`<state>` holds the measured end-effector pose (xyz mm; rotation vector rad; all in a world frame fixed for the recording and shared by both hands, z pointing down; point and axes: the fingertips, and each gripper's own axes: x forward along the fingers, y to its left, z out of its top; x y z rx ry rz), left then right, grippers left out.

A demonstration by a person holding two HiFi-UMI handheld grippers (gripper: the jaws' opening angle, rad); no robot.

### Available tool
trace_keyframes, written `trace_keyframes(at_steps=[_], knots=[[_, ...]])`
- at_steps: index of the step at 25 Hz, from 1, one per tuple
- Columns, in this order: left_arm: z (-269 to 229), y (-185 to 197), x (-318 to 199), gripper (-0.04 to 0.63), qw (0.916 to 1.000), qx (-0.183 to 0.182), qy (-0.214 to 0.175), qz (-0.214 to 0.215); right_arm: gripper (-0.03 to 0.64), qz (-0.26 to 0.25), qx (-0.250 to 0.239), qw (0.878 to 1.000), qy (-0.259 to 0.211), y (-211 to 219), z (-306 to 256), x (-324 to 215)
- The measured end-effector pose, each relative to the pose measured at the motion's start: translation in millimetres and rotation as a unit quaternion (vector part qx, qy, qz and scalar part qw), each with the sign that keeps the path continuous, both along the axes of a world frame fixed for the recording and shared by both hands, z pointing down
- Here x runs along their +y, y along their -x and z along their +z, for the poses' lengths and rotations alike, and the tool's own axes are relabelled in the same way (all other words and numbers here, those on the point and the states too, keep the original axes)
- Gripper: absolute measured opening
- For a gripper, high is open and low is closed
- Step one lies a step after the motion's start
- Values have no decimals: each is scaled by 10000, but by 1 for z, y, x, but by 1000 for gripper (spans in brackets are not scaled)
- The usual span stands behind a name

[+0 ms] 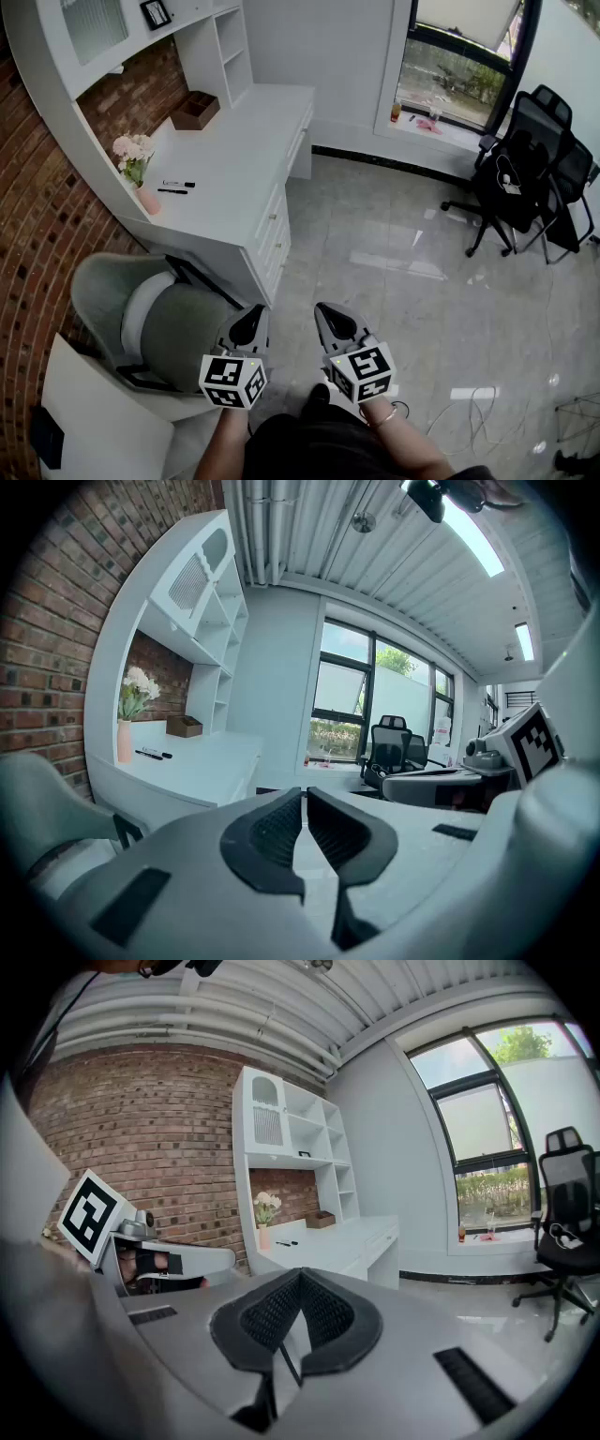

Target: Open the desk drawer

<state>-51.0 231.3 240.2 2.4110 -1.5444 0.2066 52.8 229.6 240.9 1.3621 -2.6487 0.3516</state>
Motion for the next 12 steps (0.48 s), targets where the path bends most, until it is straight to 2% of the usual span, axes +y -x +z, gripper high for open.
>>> trace_keyframes(at_steps=[12], knots=[[5,2,-3,26,9996,7,102,-268,2,-180,-443,9987,164,-28,5,-8]])
